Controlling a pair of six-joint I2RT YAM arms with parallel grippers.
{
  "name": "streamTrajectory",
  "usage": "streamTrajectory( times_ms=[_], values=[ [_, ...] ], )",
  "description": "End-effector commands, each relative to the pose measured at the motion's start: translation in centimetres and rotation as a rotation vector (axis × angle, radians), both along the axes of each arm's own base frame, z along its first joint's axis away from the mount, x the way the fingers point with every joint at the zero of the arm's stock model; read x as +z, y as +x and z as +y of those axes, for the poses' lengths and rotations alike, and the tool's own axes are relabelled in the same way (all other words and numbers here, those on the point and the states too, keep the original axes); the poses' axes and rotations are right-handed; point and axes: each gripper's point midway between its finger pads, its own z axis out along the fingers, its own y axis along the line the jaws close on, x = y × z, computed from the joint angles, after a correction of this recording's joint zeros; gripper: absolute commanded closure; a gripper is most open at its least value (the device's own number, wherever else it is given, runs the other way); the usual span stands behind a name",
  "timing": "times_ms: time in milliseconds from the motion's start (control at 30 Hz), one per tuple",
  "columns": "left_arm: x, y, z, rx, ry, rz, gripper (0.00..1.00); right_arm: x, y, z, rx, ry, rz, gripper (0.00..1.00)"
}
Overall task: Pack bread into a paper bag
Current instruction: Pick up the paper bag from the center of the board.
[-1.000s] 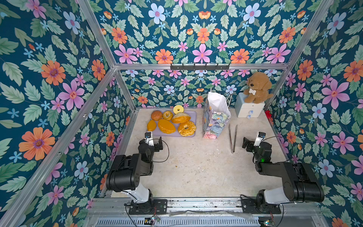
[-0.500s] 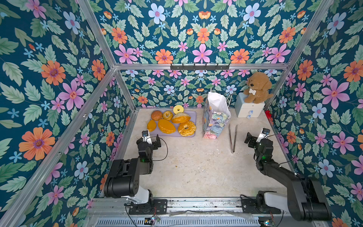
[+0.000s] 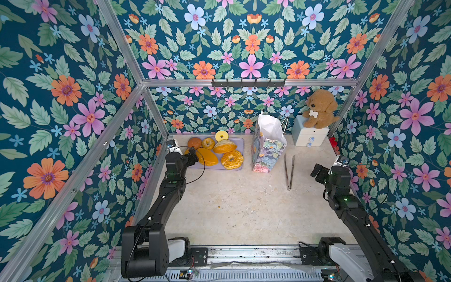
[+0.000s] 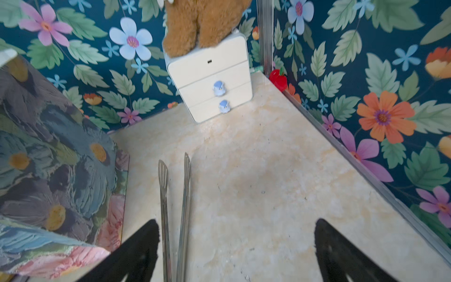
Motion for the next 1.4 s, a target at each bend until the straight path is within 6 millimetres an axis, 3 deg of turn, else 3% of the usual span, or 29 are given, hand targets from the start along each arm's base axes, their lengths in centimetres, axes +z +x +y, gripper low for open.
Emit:
streamTrajectory(
  times_ms=[0,133,233,467,733,867,967,1367],
  values=[
    [0.2,-0.5,-4.0,-0.151,-0.075,0.105,0.08,-2.5,-1.0,1.6,0.072,0.062,0.129,0.00],
    [3.5,0.1,-8.9,-0.277,-0.083,0.132,0.10,-3.1,-0.8,2.7,0.112,0.106,0.152,0.00],
    [4.1,0.9,-11.5,-0.346,-0.147,0.203,0.12,-3.8,-0.6,3.1,0.132,0.105,0.163,0.00],
    [7.3,1.5,-20.1,-0.559,-0.214,0.194,0.14,-5.7,0.2,4.0,0.167,0.120,0.208,0.00],
    [9.9,0.2,-30.5,-0.685,-0.161,0.216,0.14,-6.8,1.2,5.1,0.205,0.120,0.243,0.00],
    [10.3,-0.5,-34.2,-0.705,-0.115,0.230,0.14,-7.4,1.4,5.7,0.221,0.124,0.257,0.00],
    [9.5,-0.4,-35.2,-0.681,-0.052,0.268,0.13,-7.8,1.4,6.0,0.230,0.123,0.272,0.00],
    [5.6,1.5,-35.6,-0.579,0.064,0.366,0.14,-7.8,1.1,6.3,0.239,0.144,0.259,0.00]
  ],
)
